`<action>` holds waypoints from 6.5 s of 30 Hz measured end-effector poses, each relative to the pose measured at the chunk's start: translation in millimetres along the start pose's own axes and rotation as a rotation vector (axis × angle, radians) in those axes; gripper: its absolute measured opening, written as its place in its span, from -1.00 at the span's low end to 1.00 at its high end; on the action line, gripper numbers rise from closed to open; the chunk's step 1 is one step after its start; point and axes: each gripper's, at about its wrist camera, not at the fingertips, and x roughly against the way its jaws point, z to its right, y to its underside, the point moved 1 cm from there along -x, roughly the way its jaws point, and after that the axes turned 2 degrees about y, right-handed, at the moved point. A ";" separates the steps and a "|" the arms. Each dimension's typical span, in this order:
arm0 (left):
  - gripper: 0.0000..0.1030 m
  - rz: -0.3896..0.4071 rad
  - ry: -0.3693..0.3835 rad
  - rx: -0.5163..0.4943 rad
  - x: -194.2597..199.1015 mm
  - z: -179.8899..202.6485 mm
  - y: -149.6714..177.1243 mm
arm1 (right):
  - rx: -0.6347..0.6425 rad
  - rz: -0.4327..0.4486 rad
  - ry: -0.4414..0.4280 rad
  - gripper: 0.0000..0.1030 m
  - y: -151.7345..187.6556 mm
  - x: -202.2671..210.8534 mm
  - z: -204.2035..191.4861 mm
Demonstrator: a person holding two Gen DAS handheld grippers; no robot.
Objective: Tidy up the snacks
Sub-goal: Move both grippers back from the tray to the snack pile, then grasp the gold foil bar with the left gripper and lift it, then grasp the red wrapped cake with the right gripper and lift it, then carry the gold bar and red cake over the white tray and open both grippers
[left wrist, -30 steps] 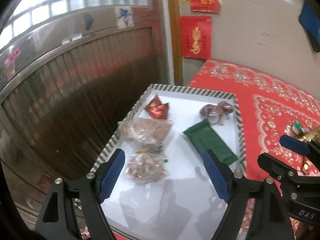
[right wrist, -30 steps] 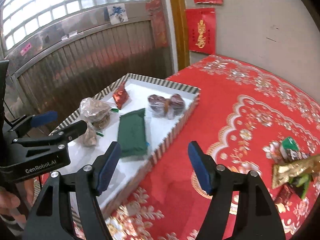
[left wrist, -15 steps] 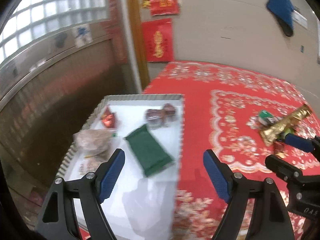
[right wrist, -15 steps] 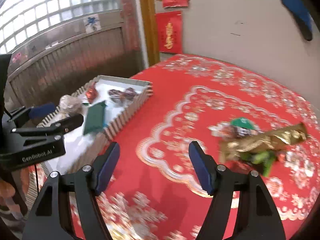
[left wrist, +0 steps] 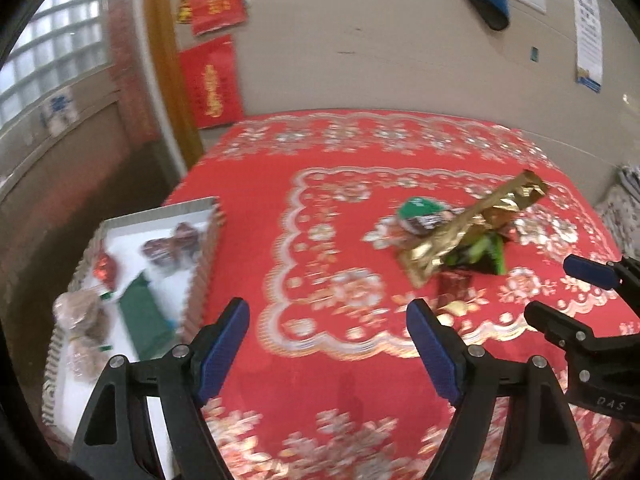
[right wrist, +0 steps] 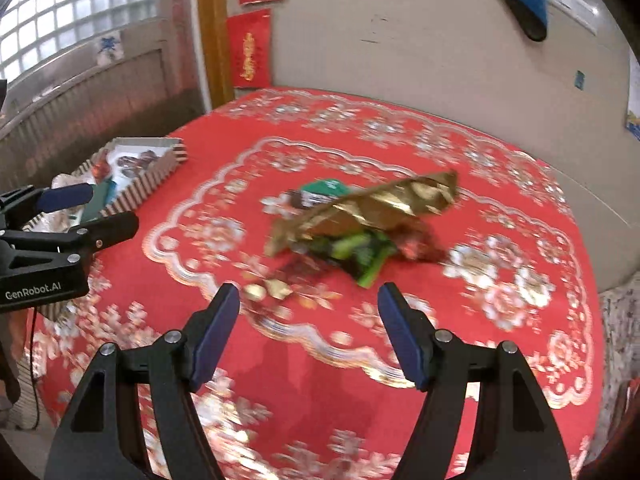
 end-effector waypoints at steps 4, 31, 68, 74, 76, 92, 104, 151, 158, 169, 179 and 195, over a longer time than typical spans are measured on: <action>0.59 -0.043 0.072 -0.026 -21.5 25.0 -11.3 | -0.021 -0.002 0.009 0.39 6.3 6.7 25.3; -0.11 -0.144 0.306 -0.328 -125.4 125.5 -66.1 | -0.206 -0.032 -0.047 0.39 21.5 7.9 95.5; -0.69 -0.009 0.138 -0.149 -31.2 42.4 -40.5 | -0.400 -0.072 -0.126 0.42 -9.4 -48.0 110.3; -0.69 -0.012 0.143 -0.122 -19.9 23.4 -32.2 | -0.354 -0.115 -0.155 0.64 -29.8 -78.0 108.8; -0.69 -0.018 0.143 -0.123 -18.7 20.9 -29.7 | -0.300 -0.120 -0.131 0.64 -35.0 -85.3 108.3; -0.68 -0.037 0.158 -0.131 -24.1 27.8 -24.9 | -0.215 -0.148 0.061 0.64 -76.6 -119.8 94.1; -0.68 -0.029 0.204 -0.114 -22.2 34.7 -21.4 | -0.190 -0.153 0.197 0.64 -15.7 -39.0 152.8; -0.68 0.038 0.103 -0.031 32.2 -17.8 9.4 | 0.038 0.093 -0.078 -0.12 -10.3 21.8 4.2; -0.68 0.077 0.024 0.020 55.4 -60.5 9.9 | 0.084 0.121 -0.166 -0.12 -28.5 11.7 -55.7; -0.68 0.085 -0.090 0.128 70.5 -138.5 24.0 | 0.168 0.137 -0.257 -0.12 -52.8 -3.1 -139.1; -0.68 0.033 -0.165 0.243 55.9 -205.5 46.9 | 0.209 0.097 -0.328 -0.12 -74.3 -34.6 -198.6; -0.68 -0.036 -0.197 0.289 20.6 -235.8 64.0 | 0.239 -0.010 -0.348 -0.11 -88.5 -103.7 -252.9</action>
